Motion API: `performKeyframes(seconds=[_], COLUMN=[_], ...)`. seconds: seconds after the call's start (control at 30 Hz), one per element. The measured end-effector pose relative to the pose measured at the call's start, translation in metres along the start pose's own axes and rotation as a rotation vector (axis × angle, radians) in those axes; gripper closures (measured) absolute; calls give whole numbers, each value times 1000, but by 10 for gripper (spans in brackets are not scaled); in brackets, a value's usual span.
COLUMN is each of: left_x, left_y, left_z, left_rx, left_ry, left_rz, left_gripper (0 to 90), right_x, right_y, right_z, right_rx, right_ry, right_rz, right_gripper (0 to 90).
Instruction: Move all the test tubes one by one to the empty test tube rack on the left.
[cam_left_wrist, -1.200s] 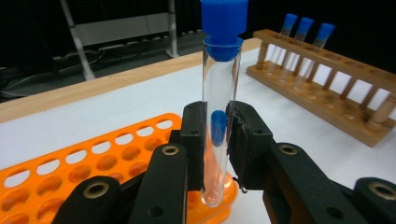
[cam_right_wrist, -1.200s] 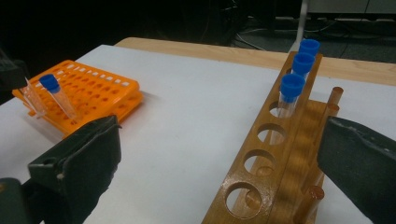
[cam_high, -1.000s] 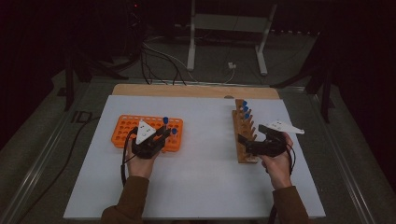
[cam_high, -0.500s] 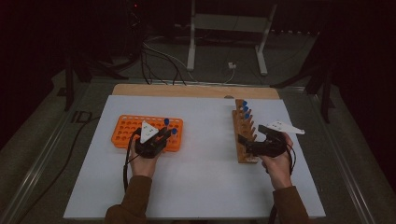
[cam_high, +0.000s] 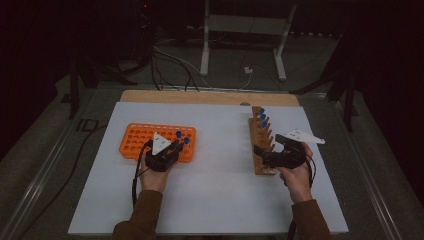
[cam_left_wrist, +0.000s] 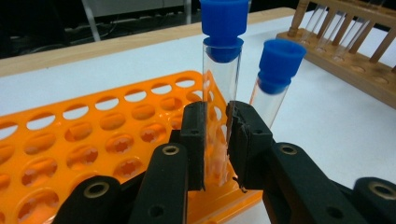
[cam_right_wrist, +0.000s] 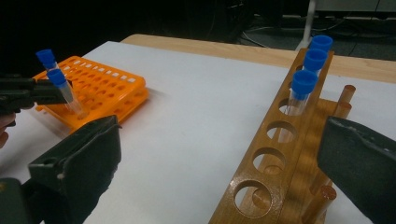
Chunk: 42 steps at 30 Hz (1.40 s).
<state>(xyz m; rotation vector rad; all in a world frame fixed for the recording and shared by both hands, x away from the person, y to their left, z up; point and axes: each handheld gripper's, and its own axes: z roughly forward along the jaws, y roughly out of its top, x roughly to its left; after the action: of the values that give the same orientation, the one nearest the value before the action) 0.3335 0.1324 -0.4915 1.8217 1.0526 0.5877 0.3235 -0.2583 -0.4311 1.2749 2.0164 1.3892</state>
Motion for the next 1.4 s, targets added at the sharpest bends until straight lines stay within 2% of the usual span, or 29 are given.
performKeyframes(seconds=[0.3,0.47,0.83,0.97,1.13,1.4], left_x=[-1,-5,-3,1,4,5], left_y=[-3,-5,-6,-5,-5,-1], left_z=[1,5,5,5,0,-14], left_rx=[33,77,75,75,78,33], left_ry=[5,17,10,-7,-4,-21], left_rz=[25,68,54,20,14,-26], left_gripper=[772,775,775,757,669,416], right_x=[1,1,2,2,1,2], right_y=[-1,-1,-2,-3,-3,-2], right_z=[1,2,2,3,3,3], right_rx=[5,9,11,15,15,15], right_ry=[5,7,12,12,13,12], right_rz=[-1,0,-3,-2,-2,0], right_gripper=[0,0,0,0,0,0])
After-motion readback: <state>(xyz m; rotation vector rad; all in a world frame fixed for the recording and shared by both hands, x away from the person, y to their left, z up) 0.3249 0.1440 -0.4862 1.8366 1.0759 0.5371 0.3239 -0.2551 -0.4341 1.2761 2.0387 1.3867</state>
